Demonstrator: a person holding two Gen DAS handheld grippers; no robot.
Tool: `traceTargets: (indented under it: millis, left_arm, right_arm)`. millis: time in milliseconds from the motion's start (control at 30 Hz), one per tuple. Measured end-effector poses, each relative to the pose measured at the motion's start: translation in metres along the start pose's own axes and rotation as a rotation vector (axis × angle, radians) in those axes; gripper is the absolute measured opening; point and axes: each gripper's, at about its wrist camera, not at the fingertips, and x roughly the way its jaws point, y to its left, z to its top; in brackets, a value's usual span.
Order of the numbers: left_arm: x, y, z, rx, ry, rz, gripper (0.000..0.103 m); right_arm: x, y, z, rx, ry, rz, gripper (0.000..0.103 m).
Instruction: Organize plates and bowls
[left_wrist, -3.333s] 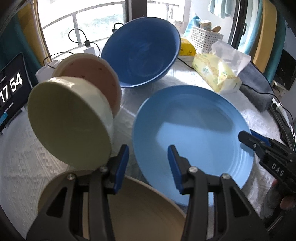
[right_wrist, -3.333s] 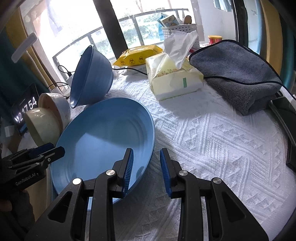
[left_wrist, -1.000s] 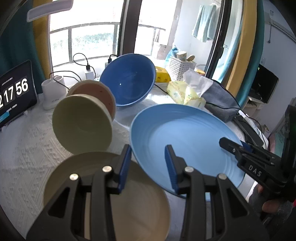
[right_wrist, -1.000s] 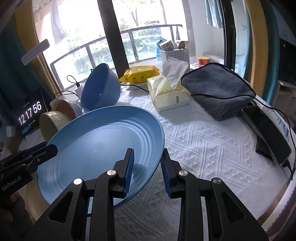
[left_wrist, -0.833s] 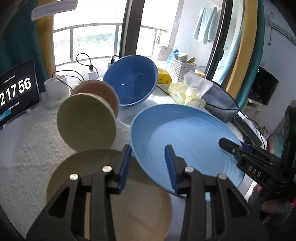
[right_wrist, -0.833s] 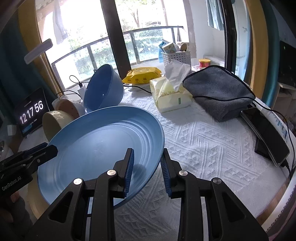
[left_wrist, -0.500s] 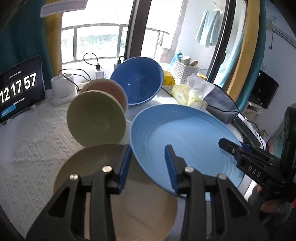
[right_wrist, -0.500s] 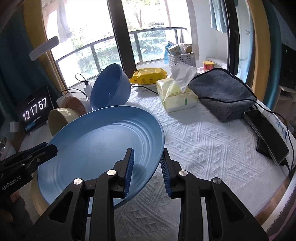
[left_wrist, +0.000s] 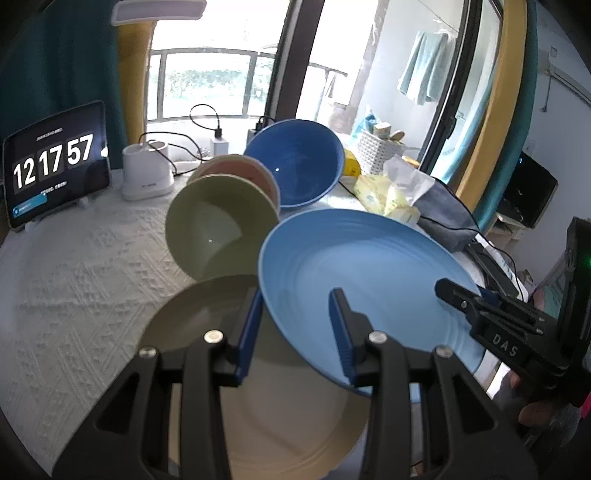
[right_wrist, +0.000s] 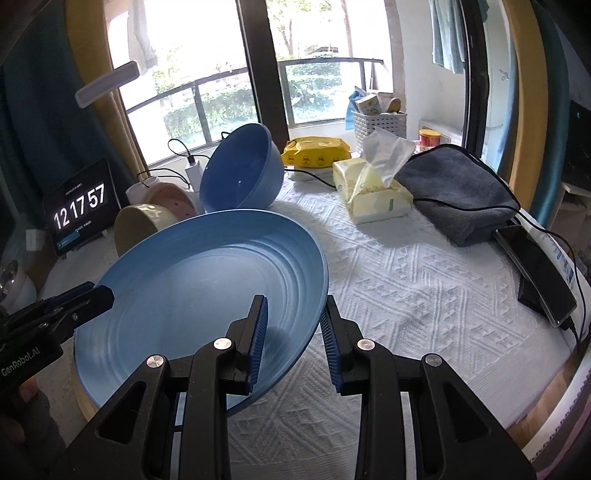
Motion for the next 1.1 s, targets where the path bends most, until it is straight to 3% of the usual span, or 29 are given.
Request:
traceTargets:
  millis: [1100]
  left_arm:
    - [-0.027, 0.059, -0.039, -0.081, 0.010, 0.068, 0.038]
  right_arm:
    - [0.006, 0.064, -0.029, -0.081, 0.046, 0.055, 0.032]
